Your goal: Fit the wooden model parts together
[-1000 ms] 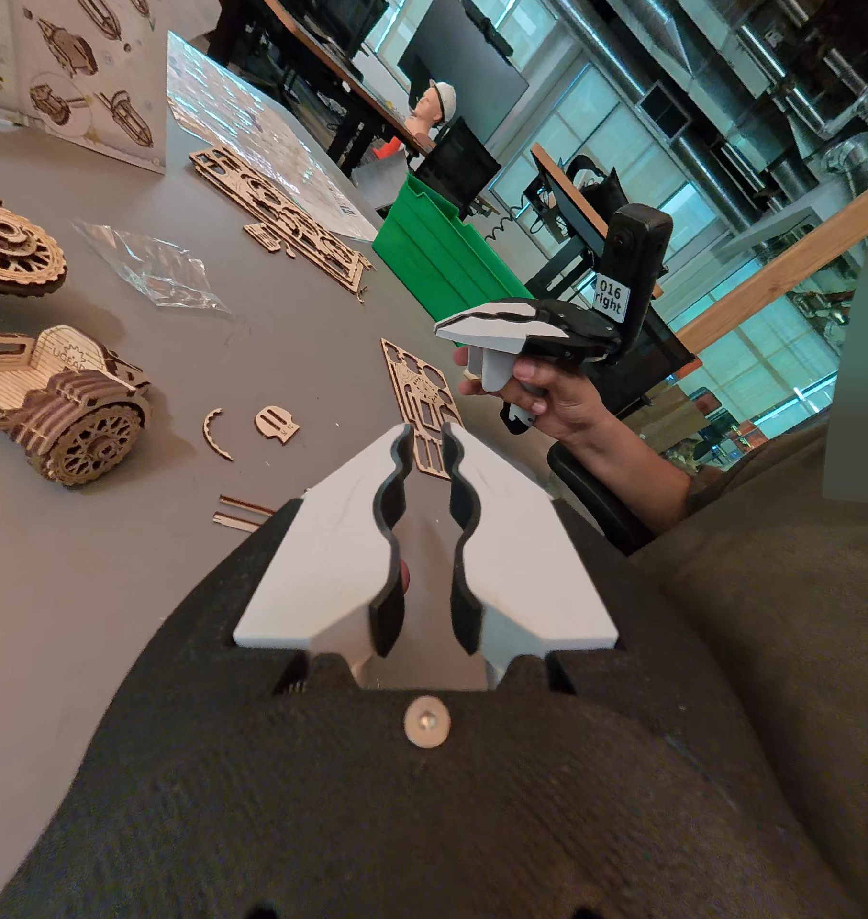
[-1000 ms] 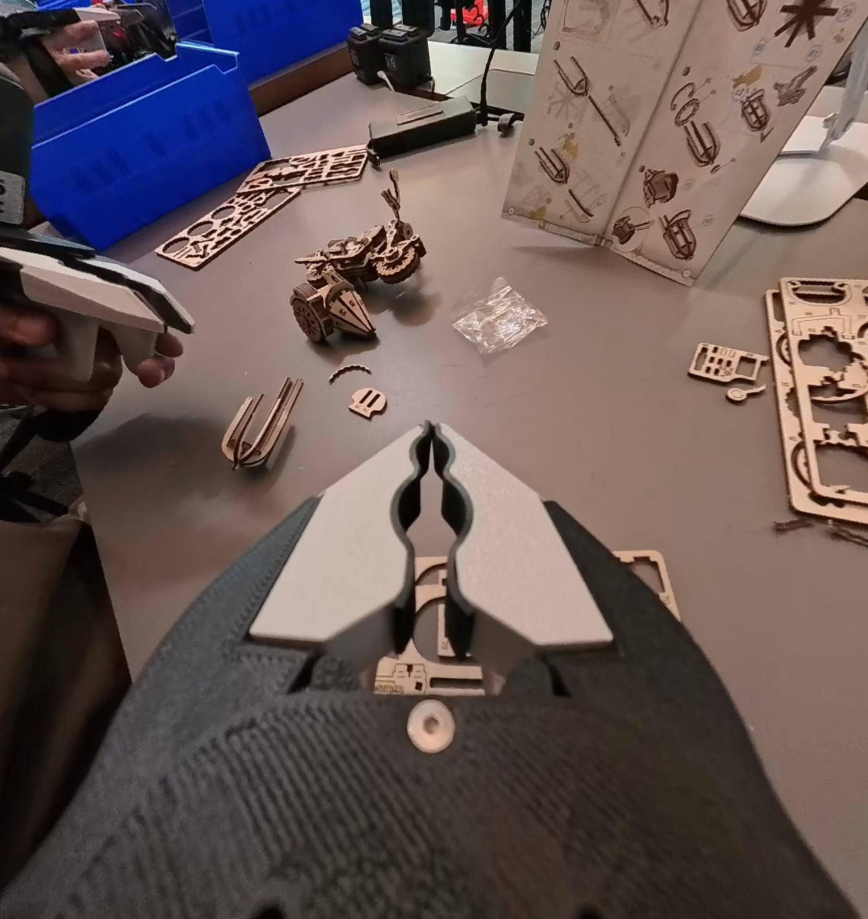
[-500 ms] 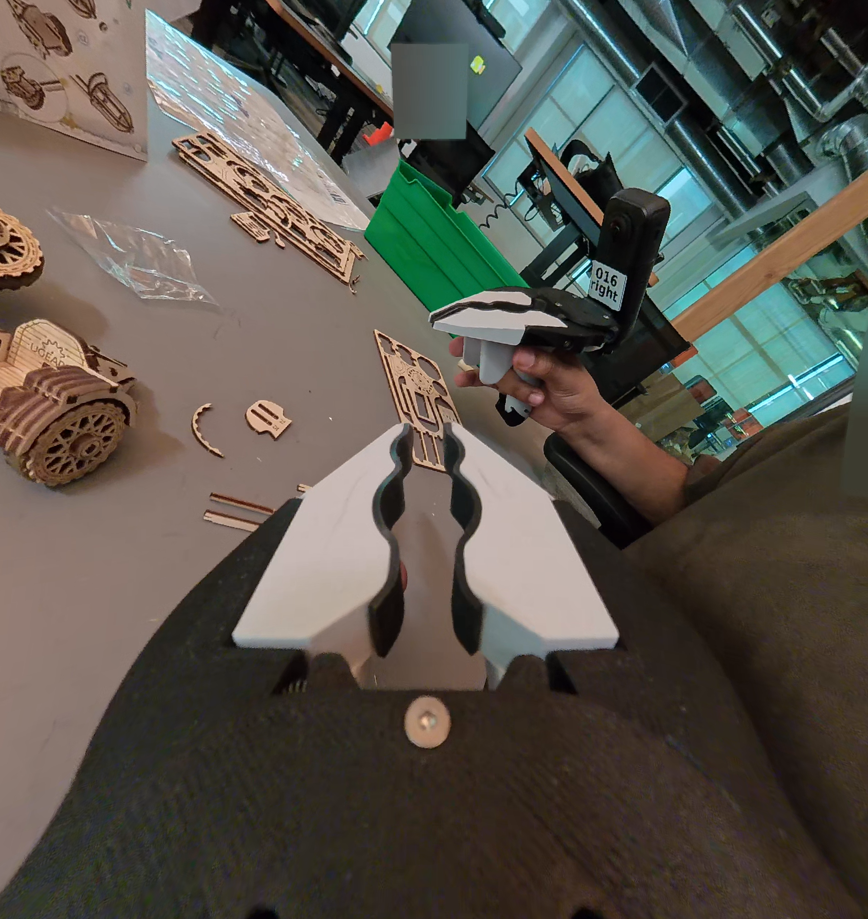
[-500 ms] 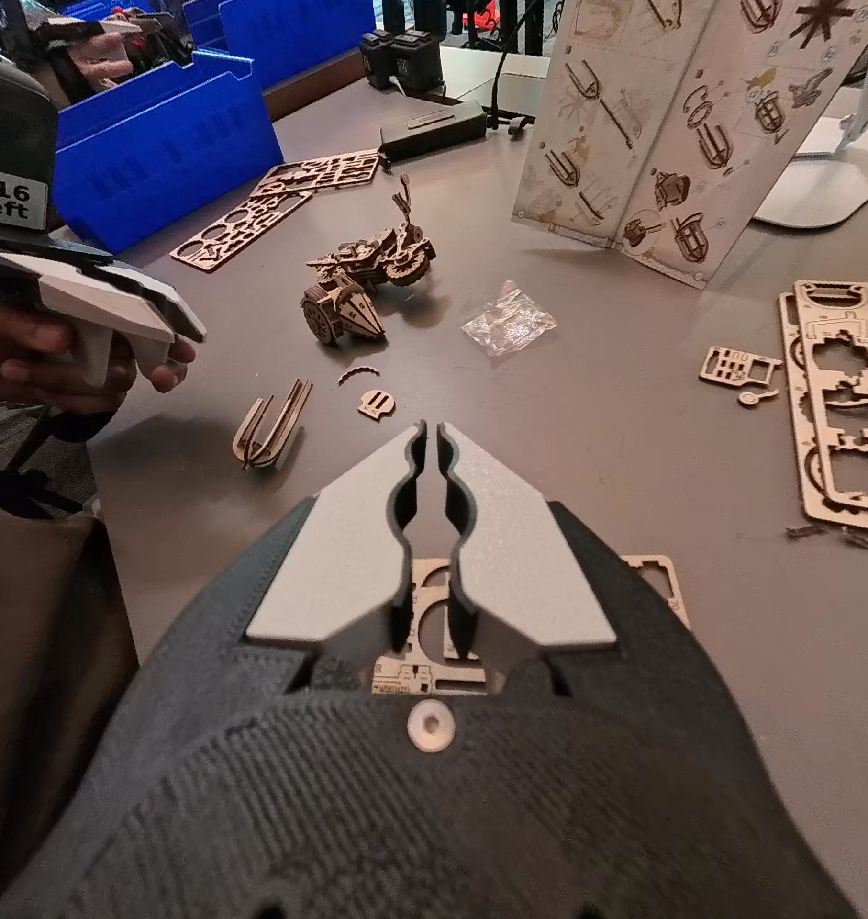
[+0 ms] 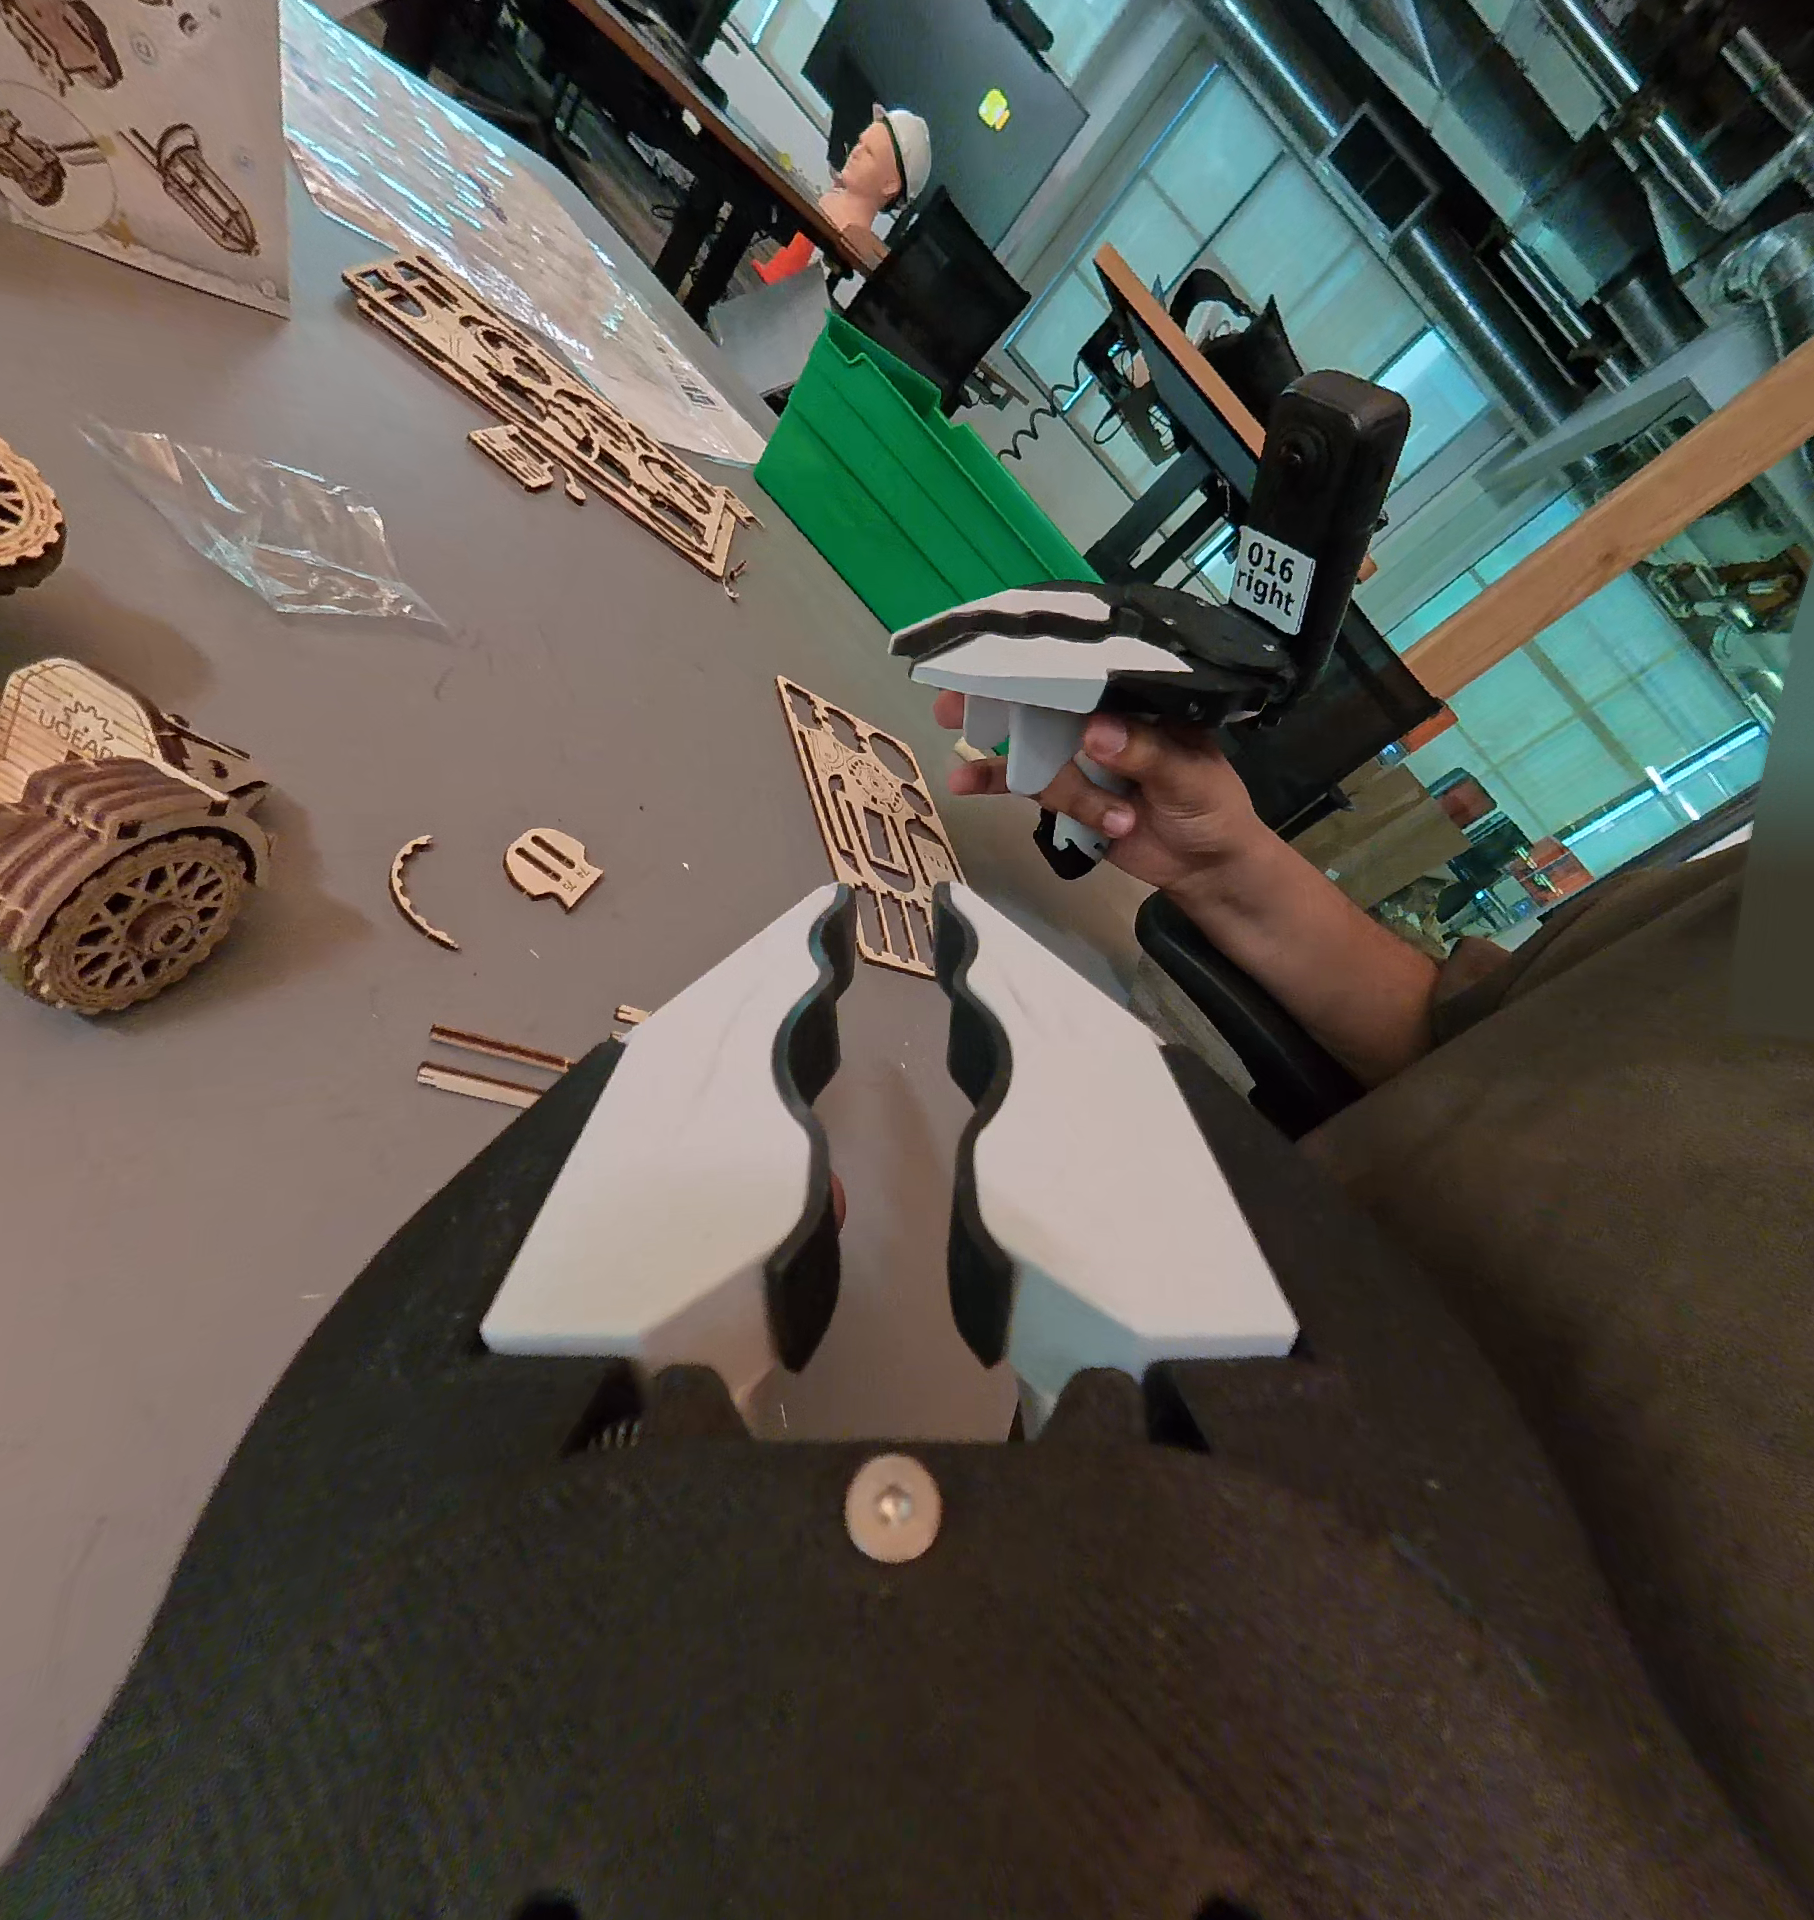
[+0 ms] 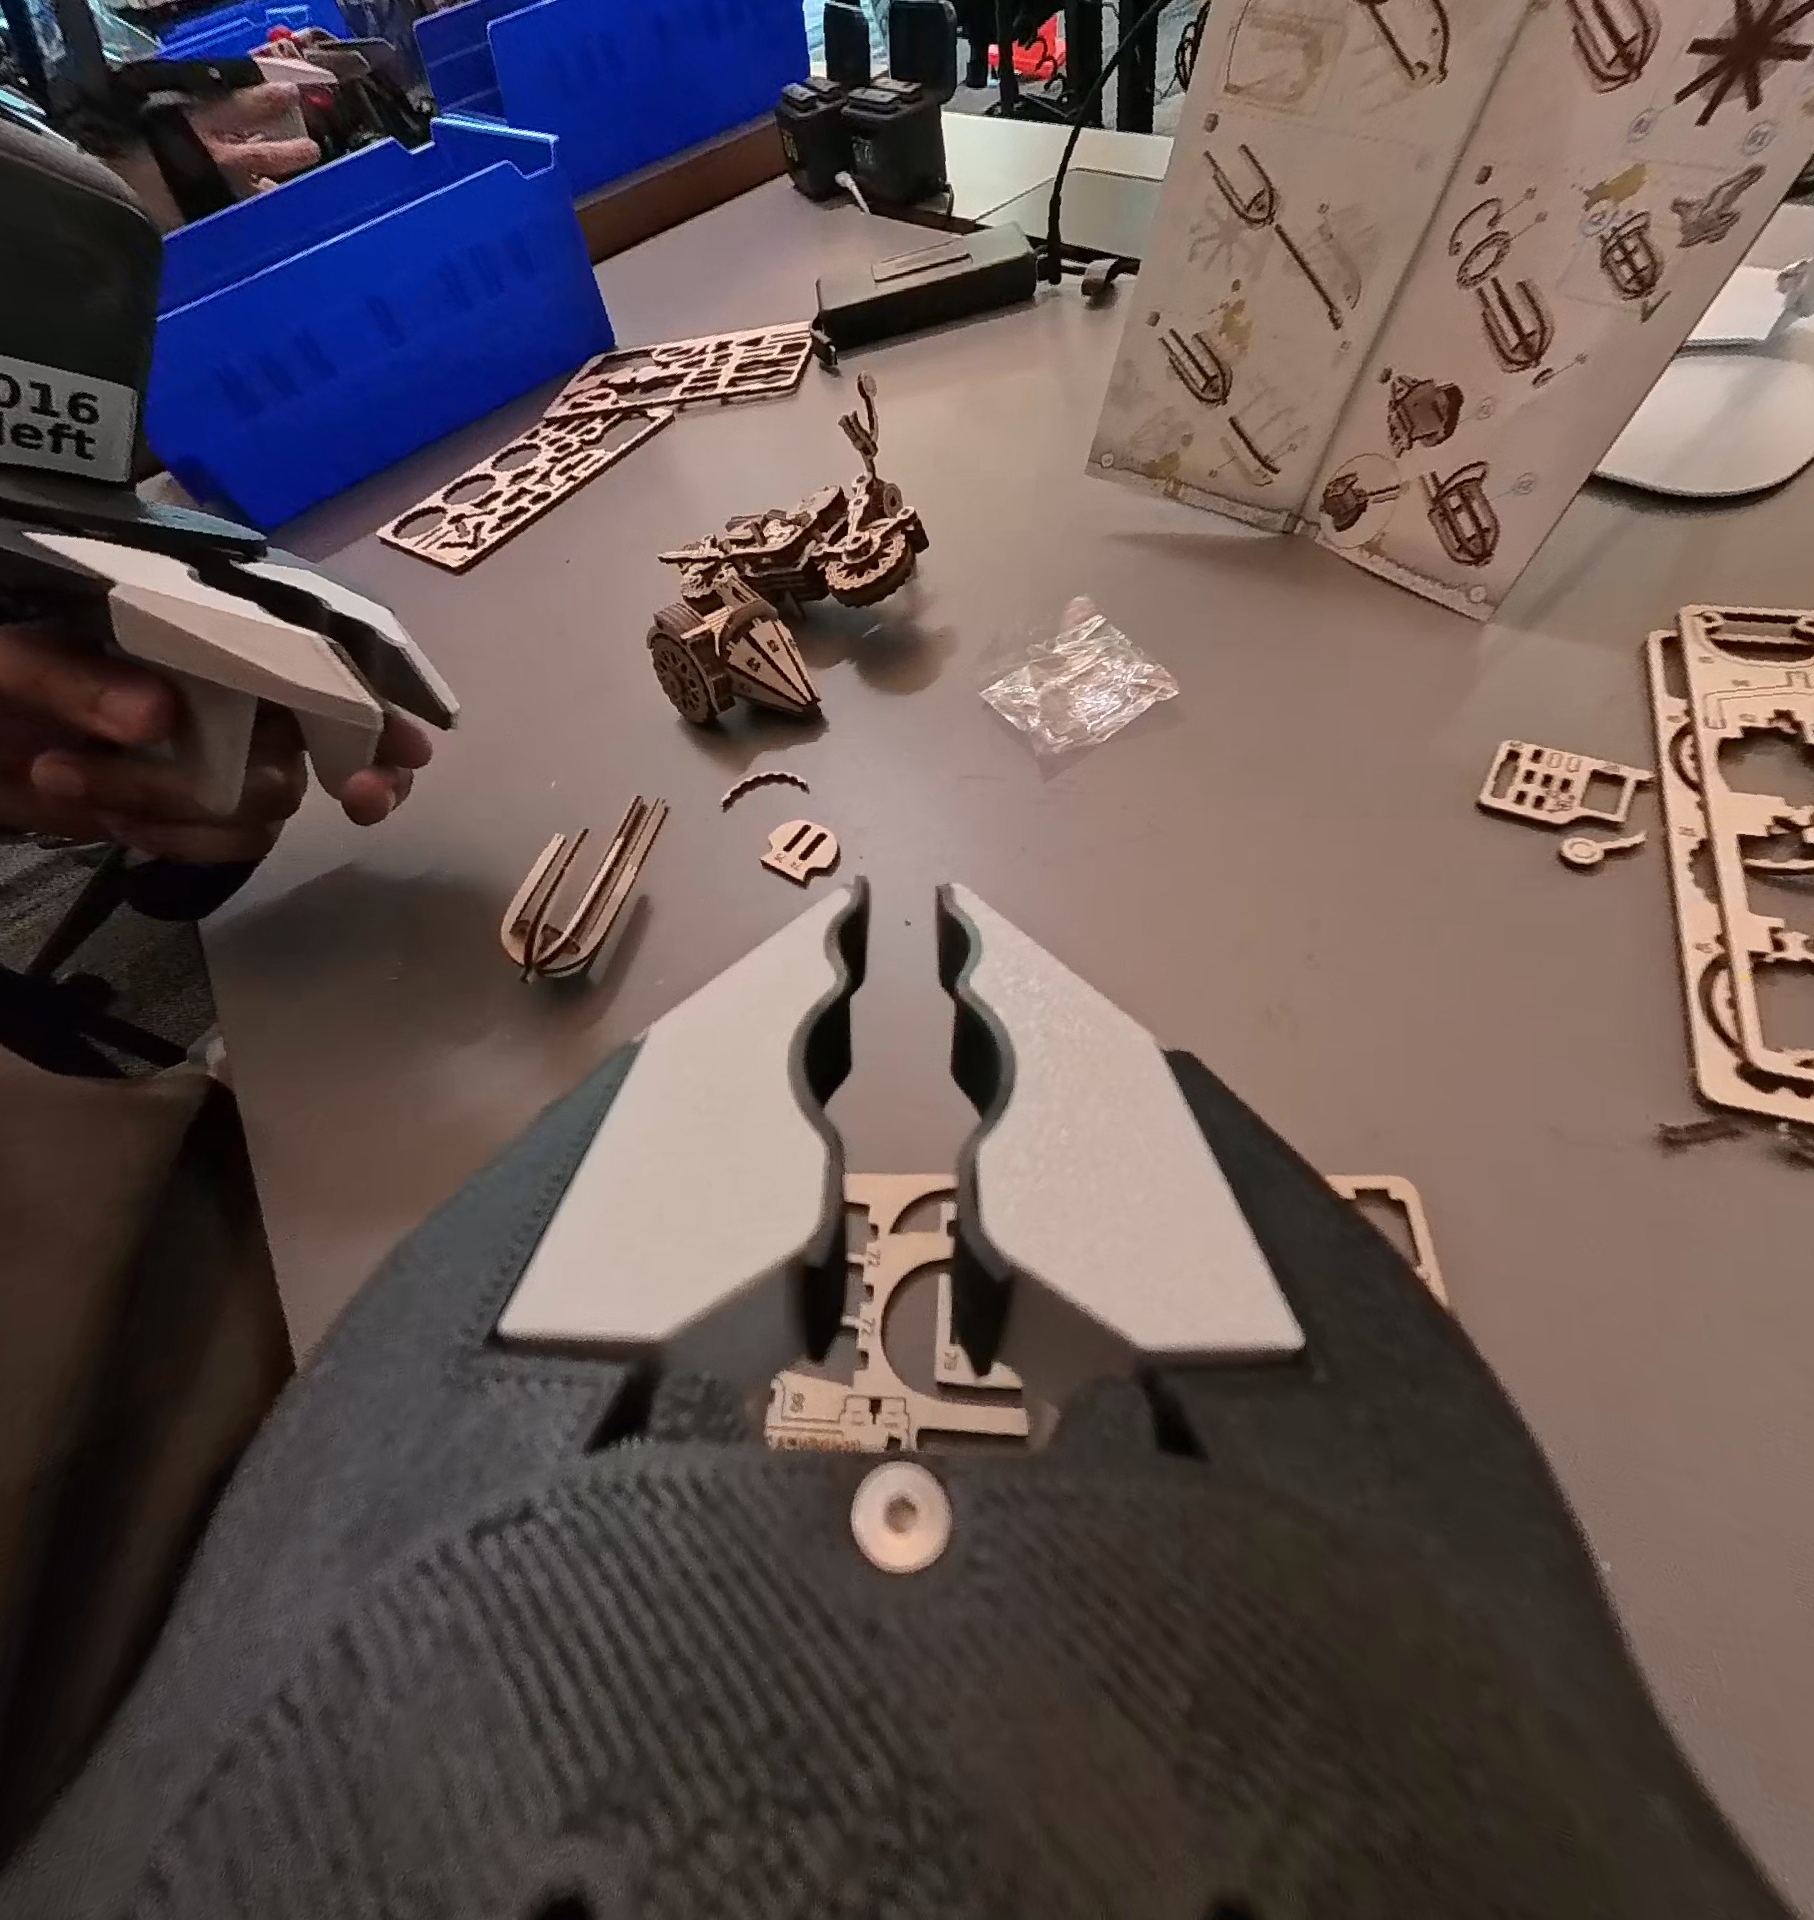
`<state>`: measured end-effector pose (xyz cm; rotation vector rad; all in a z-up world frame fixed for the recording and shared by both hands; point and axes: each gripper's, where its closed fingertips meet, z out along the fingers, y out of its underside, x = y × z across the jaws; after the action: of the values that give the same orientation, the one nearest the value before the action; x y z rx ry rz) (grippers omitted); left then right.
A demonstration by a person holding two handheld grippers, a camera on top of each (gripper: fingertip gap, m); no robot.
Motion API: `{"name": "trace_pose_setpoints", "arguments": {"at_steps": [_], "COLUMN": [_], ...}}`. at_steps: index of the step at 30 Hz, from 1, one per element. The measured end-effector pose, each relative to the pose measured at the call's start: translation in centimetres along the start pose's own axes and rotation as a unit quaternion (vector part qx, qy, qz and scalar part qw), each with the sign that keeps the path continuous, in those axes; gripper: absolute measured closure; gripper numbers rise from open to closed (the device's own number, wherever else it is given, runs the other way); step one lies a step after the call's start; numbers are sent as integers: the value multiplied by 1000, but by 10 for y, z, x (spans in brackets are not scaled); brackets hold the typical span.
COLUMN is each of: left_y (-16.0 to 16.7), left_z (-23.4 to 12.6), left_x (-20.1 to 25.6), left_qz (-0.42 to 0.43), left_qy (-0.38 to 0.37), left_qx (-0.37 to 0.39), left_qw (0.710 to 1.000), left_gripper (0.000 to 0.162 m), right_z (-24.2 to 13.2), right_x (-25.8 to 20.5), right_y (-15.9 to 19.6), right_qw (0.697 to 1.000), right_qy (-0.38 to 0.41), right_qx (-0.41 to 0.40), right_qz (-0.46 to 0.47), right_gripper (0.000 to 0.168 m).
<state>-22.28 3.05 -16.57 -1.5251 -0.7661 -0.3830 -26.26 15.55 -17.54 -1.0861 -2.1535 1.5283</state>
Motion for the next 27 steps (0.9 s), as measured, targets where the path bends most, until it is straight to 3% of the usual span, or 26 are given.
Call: {"name": "trace_pose_setpoints", "arguments": {"at_steps": [9, 12, 14, 18, 22, 27], "left_y": [1, 1, 0, 0, 0, 3], "left_z": [0, 0, 0, -2, 0, 2], "left_x": [0, -1, -1, -3, -3, 1], "left_qz": [2, 5, 7, 18, 16, 25], "left_qy": [-1, -3, -5, -14, -11, -6], "left_qx": [-2, -2, -2, -3, -4, -12], "left_qw": [1000, 1000, 1000, 1000, 1000, 1000], "left_gripper": [150, 150, 150, 150, 150, 150], "right_z": [1, -7, -19, -44, -49, -54], "right_x": [11, 36, 59, 82, 71, 85], "right_y": [2, 9, 14, 47, 81, 98], "right_qw": [999, 993, 985, 963, 949, 936], "right_qy": [36, 103, 160, 212, 194, 214], "right_qx": [-9, -38, -60, -164, -247, -276], "right_qz": [-14, -35, -36, -12, 17, 44], "right_gripper": [133, 102, 92, 72, 53, 60]}}
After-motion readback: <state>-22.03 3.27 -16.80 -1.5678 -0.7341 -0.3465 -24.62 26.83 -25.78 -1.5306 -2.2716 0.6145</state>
